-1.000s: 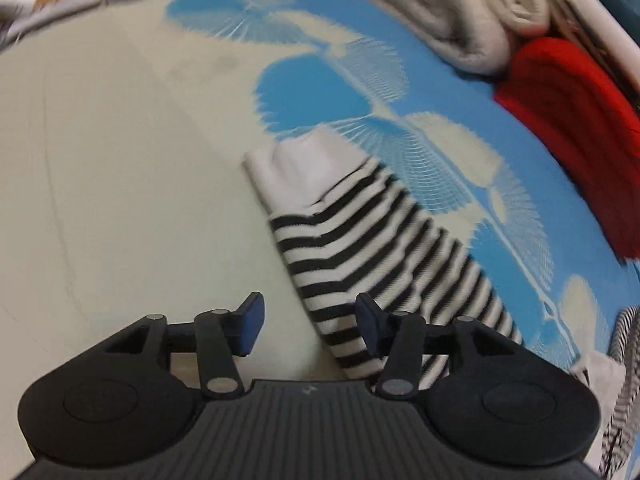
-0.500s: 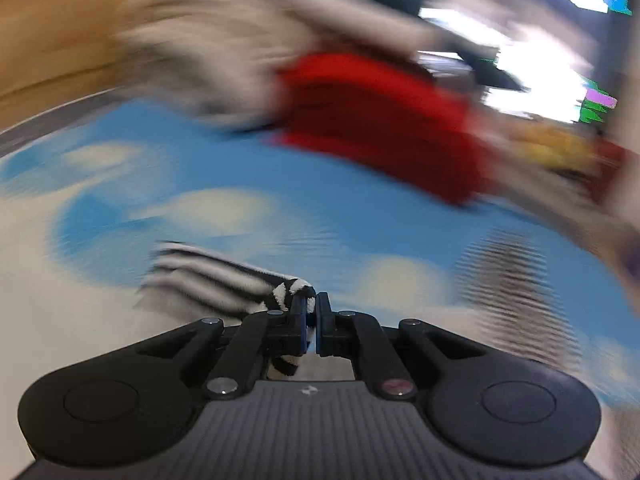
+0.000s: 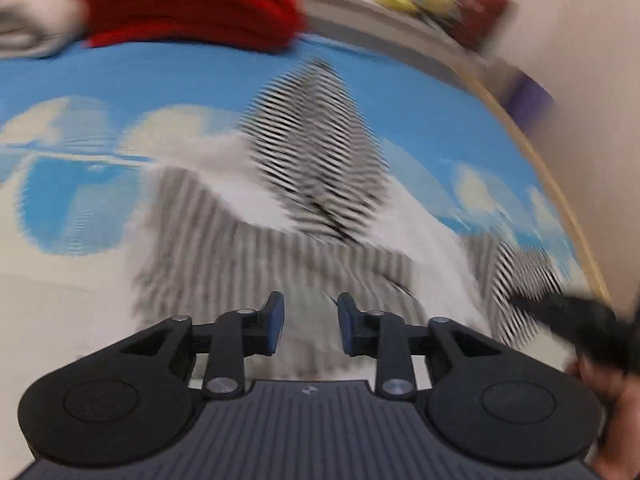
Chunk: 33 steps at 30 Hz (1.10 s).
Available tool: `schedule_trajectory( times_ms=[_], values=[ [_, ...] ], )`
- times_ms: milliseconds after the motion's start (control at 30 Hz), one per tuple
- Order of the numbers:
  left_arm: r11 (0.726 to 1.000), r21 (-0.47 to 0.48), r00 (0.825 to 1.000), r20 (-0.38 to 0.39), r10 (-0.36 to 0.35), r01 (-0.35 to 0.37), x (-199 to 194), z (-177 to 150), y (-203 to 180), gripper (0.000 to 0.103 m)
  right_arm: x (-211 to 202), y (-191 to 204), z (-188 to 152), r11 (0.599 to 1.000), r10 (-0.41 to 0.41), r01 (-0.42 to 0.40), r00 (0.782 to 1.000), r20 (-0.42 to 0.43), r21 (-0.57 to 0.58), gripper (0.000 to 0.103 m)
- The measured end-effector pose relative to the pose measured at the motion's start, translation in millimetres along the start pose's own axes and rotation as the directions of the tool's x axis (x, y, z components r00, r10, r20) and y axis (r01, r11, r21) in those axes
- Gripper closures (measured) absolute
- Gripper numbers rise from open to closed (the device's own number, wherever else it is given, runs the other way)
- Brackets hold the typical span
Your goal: Fold small clothes
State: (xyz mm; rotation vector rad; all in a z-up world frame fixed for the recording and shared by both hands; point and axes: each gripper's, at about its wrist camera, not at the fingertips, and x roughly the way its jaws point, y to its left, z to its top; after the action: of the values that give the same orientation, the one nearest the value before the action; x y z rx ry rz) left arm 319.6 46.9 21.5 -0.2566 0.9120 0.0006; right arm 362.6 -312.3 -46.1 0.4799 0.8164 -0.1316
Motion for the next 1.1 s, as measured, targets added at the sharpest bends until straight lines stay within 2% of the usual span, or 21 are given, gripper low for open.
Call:
schedule_trajectory(
  times_ms=[67,100,133,167,200,267,333,367,567,600,633,733,800,833,900,933,967,1033,1100],
  values=[
    [0.998,-0.022,0.996,0.067,0.066,-0.065,6.4,2.6,19.8,0.062,10.1,0.7,-4.4,0.999,0.053,-0.052,0.997,-0.052,0.018,0.093],
    [0.993,-0.014,0.991,0.052,0.120,-0.119,17.1,-0.9,27.6,0.062,16.4,1.7,-7.4,0.997,0.072,-0.070,0.994,-0.079,0.023,0.093],
    [0.984,-0.018,0.984,-0.013,0.175,-0.175,28.8,0.0,34.8,0.065,21.4,2.7,-10.2,0.997,0.076,-0.074,0.992,-0.097,0.030,0.093],
    [0.980,-0.046,0.980,-0.058,0.190,-0.193,37.2,1.1,42.8,0.065,27.8,3.4,-13.0,0.997,0.072,-0.068,0.991,-0.116,0.034,0.093],
    [0.981,-0.097,0.984,-0.076,0.160,-0.167,43.1,5.9,54.2,0.065,33.3,4.3,-15.5,0.997,0.069,-0.065,0.989,-0.128,0.034,0.093],
    [0.982,-0.128,0.988,-0.076,0.132,-0.141,47.1,17.1,66.8,0.064,46.7,4.0,-20.5,0.998,0.057,-0.051,0.987,-0.150,0.041,0.087],
    [0.982,-0.088,0.985,-0.040,0.165,-0.168,46.5,27.3,71.7,0.064,63.3,1.8,-24.8,0.996,0.061,-0.045,0.977,-0.203,0.082,0.085],
    [0.979,-0.077,0.981,-0.029,0.190,-0.191,47.2,30.0,71.8,0.064,77.7,0.6,-28.0,0.989,0.077,-0.043,0.967,-0.245,0.141,0.085],
    [0.968,-0.142,0.979,-0.039,0.201,-0.205,52.5,35.9,98.0,0.064,91.5,10.8,-31.8,0.991,0.049,-0.015,0.967,-0.250,0.137,0.086],
    [0.967,-0.144,0.978,-0.038,0.205,-0.208,52.4,37.7,100.7,0.064,91.3,13.1,-31.9,0.992,0.041,-0.011,0.970,-0.238,0.125,0.092],
    [0.966,-0.152,0.978,-0.037,0.207,-0.210,50.9,38.6,103.6,0.064,89.8,15.0,-32.4,0.993,0.039,-0.012,0.973,-0.227,0.118,0.103],
    [0.960,-0.175,0.976,-0.032,0.216,-0.218,50.0,40.4,111.9,0.064,76.3,19.7,-28.8,0.995,0.043,-0.028,0.988,-0.148,0.098,0.103],
    [0.958,-0.182,0.975,-0.040,0.218,-0.221,50.8,39.3,113.7,0.064,54.0,24.3,-19.2,0.995,0.064,-0.058,0.996,-0.063,0.086,0.103],
    [0.959,-0.186,0.977,-0.044,0.211,-0.215,50.6,38.4,113.6,0.064,37.2,26.0,-13.2,0.994,0.070,-0.071,0.997,0.010,0.084,0.103],
    [0.964,-0.181,0.981,-0.040,0.189,-0.193,49.9,36.4,111.7,0.064,5.5,26.8,-4.0,0.996,0.077,-0.083,0.986,0.148,0.034,0.103],
    [0.967,-0.173,0.982,-0.038,0.184,-0.188,50.4,34.9,110.1,0.064,-2.9,22.5,-1.5,0.997,0.064,-0.069,0.982,0.175,0.024,0.103],
    [0.968,-0.163,0.982,-0.040,0.185,-0.189,51.8,32.9,108.5,0.064,-4.2,13.5,-0.5,0.997,0.062,-0.070,0.985,0.159,0.044,0.103],
    [0.968,-0.162,0.981,-0.055,0.187,-0.194,55.5,29.4,108.0,0.064,13.7,-4.9,-3.4,0.988,0.104,-0.106,0.994,0.019,0.117,0.100],
    [0.965,-0.174,0.980,-0.062,0.187,-0.195,57.7,27.0,109.2,0.064,38.2,-20.5,-15.5,0.968,0.140,-0.112,0.984,-0.113,0.223,0.098]
  ],
)
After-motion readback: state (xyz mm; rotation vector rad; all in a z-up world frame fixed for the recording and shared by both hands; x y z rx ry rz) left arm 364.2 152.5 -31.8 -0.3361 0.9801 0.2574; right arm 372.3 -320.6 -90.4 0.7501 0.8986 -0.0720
